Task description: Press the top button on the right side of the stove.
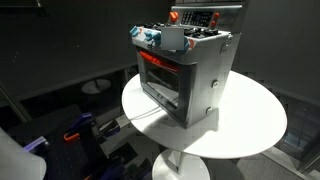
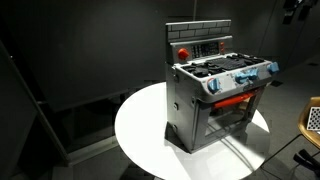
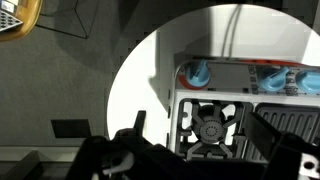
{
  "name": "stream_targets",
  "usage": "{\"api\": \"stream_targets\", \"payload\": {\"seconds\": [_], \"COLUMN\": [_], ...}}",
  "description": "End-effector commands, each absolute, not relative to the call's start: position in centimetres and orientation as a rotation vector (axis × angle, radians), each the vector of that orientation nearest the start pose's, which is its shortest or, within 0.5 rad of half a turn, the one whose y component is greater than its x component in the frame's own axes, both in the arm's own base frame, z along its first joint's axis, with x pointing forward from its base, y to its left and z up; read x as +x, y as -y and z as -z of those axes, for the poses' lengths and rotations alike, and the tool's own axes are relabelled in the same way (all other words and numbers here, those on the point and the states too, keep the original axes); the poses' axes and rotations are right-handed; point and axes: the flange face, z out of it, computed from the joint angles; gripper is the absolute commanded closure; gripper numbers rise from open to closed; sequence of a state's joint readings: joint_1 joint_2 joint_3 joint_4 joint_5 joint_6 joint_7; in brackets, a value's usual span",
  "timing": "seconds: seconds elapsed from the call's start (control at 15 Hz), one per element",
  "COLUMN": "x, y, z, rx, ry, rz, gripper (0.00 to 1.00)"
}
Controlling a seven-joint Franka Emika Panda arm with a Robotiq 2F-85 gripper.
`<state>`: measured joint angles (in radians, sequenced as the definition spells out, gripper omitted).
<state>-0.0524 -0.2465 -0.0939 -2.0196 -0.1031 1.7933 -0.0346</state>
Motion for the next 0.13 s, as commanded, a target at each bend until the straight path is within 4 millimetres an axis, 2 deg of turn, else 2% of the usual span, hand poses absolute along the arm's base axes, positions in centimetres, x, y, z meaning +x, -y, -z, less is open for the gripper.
{"api": "stream_targets", "payload": {"seconds": [0.0,0.07], "x": [47.66,47.48], "y": [8.51,8.69], "z": [-55.96,-56.02], "rx": [-3.208,-3.202], "ry": [-0.132,-0.129], "rz": [0.009,0.001], "gripper": [0.0,0.0]}}
